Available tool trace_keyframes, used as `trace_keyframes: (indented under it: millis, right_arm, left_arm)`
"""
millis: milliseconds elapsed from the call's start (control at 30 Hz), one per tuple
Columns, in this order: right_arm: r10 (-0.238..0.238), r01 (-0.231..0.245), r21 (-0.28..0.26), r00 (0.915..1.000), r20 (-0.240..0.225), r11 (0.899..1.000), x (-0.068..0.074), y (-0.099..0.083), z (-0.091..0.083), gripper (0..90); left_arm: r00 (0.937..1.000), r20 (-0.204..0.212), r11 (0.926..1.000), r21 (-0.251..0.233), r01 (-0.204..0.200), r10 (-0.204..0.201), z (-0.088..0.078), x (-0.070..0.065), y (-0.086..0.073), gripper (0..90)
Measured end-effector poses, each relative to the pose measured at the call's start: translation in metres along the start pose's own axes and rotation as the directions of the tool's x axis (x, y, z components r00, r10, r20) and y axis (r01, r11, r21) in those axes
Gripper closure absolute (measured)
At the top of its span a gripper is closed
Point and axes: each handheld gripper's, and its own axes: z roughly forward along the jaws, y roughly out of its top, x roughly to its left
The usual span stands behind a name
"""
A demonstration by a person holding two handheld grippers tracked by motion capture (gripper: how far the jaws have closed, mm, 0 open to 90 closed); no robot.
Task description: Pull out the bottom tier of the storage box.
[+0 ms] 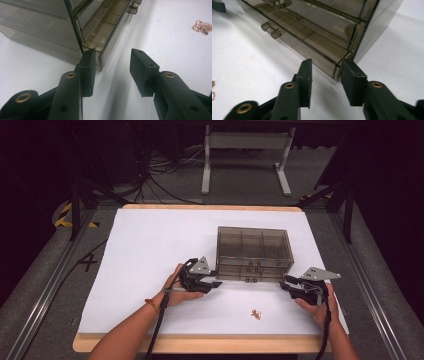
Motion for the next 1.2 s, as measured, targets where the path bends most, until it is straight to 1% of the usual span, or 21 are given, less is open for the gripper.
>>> trace_keyframes:
  millis: [100,133,167,200,233,267,333,367,433,467,500,533,567,600,667,700,733,767,900,1100,1200]
  right_arm:
    - [0.005,-0.005,0.012,1.0,0.002,1.0,-0.001,-0.001,0.002,65.0]
    - [0.002,-0.002,0.019,1.0,0.006,1.0,-0.001,-0.001,0.003,66.1]
    - [0.001,-0.002,0.021,0.9999,0.011,1.0,-0.001,-0.001,0.003,68.6]
    - [0.001,-0.002,0.021,0.9999,0.011,1.0,-0.001,-0.001,0.003,68.6]
    - [0.003,-0.003,0.02,0.9999,0.011,1.0,-0.001,-0.001,0.002,70.3]
    - [0.0,0.0,0.019,0.9999,0.015,1.0,-0.002,-0.001,0.001,72.9]
    - [-0.001,0.001,0.018,0.9999,0.014,1.0,-0.002,-0.001,0.0,73.6]
    - [-0.007,0.006,0.025,0.9998,0.021,1.0,-0.001,-0.001,0.0,75.4]
    - [-0.009,0.008,0.026,0.9996,0.029,1.0,-0.001,-0.001,0.0,77.5]
    - [-0.009,0.008,0.026,0.9995,0.031,1.0,-0.001,-0.001,0.0,78.4]
    - [-0.009,0.008,0.026,0.9995,0.031,1.0,-0.001,-0.001,0.0,78.4]
    - [-0.01,0.01,0.028,0.9995,0.029,1.0,-0.001,-0.001,0.0,78.6]
    - [-0.015,0.014,0.031,0.9994,0.031,0.999,-0.001,-0.001,0.0,78.8]
    - [-0.017,0.016,0.033,0.9992,0.035,0.999,0.0,-0.001,0.0,78.9]
    - [-0.019,0.018,0.034,0.9993,0.032,0.999,0.0,-0.001,-0.001,79.0]
    - [-0.019,0.018,0.034,0.9993,0.032,0.999,0.0,-0.001,-0.001,79.0]
    - [-0.019,0.018,0.034,0.9995,0.026,0.999,0.0,-0.001,-0.002,79.1]
    - [-0.019,0.018,0.034,0.9995,0.026,0.999,0.0,-0.001,-0.002,79.1]
    - [-0.024,0.023,0.036,0.9997,0.007,0.999,-0.001,-0.002,-0.004,79.6]
    - [-0.03,0.03,0.047,0.9995,-0.01,0.998,0.0,-0.003,-0.007,79.9]
    - [-0.04,0.041,0.055,0.9989,-0.025,0.998,0.0,-0.003,-0.009,80.2]
  left_arm:
    - [1.0,0.007,1.0,-0.009,0.0,0.0,-0.001,0.001,0.001,60.0]
    - [0.9999,0.008,0.9999,-0.011,0.006,-0.006,-0.002,0.001,0.001,61.6]
    - [1.0,0.005,1.0,-0.008,0.005,-0.005,-0.002,0.001,0.001,64.4]
    - [1.0,0.005,1.0,-0.008,0.005,-0.005,-0.002,0.001,0.001,66.1]
    - [1.0,0.004,1.0,-0.006,0.004,-0.004,-0.002,0.001,0.001,66.1]
    - [1.0,0.0,1.0,-0.004,0.001,-0.001,-0.002,0.002,0.0,68.7]
    - [1.0,-0.001,1.0,-0.002,0.003,-0.003,-0.002,0.002,0.0,69.8]
    - [1.0,-0.002,0.9999,0.01,0.004,-0.004,-0.002,0.002,0.0,71.4]
    - [0.9999,-0.001,0.9999,0.014,0.01,-0.01,-0.002,0.003,0.0,72.0]
    - [1.0,-0.008,0.9993,0.038,0.004,-0.004,-0.001,0.003,-0.001,72.9]
    - [1.0,-0.008,0.9993,0.038,0.004,-0.004,-0.001,0.003,-0.001,73.5]
    - [0.9999,-0.012,0.9986,0.053,0.002,-0.001,0.0,0.002,-0.001,73.5]
    - [0.9997,-0.023,0.9982,0.059,-0.008,0.01,0.001,0.001,0.0,73.8]
    - [0.9997,-0.023,0.9982,0.059,-0.008,0.01,0.001,0.001,0.0,74.9]
    - [0.9996,-0.024,0.9981,0.06,-0.011,0.012,0.001,0.002,0.0,77.6]
    - [0.9998,-0.019,0.9982,0.06,-0.006,0.007,0.0,0.003,-0.001,77.6]
    - [0.9999,-0.013,0.9981,0.062,-0.007,0.007,0.0,0.003,-0.001,81.5]
    - [0.9999,-0.013,0.9981,0.062,-0.007,0.007,0.0,0.003,-0.001,82.1]
    - [0.9999,0.003,0.9975,0.069,-0.012,0.012,-0.001,0.002,-0.001,82.7]
    - [0.9996,0.022,0.997,0.074,-0.02,0.019,-0.003,0.0,-0.002,83.1]
    - [0.9991,0.032,0.9966,0.077,-0.029,0.026,-0.005,-0.001,-0.003,83.2]
